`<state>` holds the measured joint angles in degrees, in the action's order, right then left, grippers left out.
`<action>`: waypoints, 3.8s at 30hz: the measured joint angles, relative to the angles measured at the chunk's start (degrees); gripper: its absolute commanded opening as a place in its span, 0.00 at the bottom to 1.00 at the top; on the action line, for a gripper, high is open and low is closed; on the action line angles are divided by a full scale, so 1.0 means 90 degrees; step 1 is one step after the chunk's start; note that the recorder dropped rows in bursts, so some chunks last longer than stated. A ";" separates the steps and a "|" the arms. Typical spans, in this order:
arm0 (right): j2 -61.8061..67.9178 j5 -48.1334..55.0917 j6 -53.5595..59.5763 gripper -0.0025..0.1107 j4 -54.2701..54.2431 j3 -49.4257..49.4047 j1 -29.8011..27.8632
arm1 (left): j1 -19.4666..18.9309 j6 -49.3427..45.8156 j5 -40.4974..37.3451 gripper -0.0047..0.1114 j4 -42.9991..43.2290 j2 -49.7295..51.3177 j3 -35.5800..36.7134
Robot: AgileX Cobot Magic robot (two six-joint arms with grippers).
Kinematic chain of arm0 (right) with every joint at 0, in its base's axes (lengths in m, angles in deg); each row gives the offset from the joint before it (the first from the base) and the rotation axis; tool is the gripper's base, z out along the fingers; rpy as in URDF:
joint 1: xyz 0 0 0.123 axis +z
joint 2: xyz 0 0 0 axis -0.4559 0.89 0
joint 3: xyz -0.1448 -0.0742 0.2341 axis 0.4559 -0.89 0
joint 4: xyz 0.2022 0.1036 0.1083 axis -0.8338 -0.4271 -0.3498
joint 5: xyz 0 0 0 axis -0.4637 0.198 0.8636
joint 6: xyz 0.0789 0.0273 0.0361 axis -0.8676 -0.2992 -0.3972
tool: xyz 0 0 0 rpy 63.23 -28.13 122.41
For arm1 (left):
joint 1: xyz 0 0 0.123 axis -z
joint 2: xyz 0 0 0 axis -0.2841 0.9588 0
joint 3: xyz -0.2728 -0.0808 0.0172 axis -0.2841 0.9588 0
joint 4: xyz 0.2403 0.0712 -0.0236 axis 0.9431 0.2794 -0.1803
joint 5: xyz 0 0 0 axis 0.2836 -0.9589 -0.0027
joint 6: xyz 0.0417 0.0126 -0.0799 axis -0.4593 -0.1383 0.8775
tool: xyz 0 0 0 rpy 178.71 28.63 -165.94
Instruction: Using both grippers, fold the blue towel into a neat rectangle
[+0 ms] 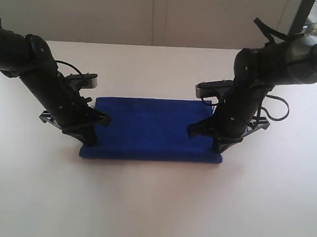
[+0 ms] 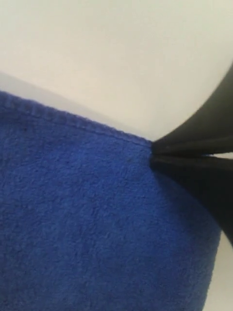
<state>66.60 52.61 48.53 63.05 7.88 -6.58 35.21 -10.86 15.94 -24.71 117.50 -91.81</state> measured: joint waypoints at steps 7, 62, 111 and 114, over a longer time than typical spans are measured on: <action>-0.0376 -0.0158 -0.0384 0.02 0.0460 0.0000 0.0000 | 0.0000 -0.0027 -0.0116 0.04 0.0111 -0.0128 0.0000; -1.1001 -0.2005 -0.0313 0.02 0.1071 -0.4941 -0.0469 | -0.1274 0.0620 0.1010 0.04 0.1076 -0.9267 0.4724; -1.2042 -0.2069 0.0361 0.02 0.1151 -0.5336 -0.1993 | -0.1274 0.0609 0.1115 0.04 0.1098 -0.9267 0.4741; -1.2095 -0.2206 0.0361 0.02 0.1151 -0.5593 -0.1993 | -0.1274 0.0609 0.1115 0.04 0.1098 -0.9267 0.4741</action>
<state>-42.26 32.75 51.78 73.41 -42.46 -24.52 23.75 -5.38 25.97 -14.83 34.10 -49.13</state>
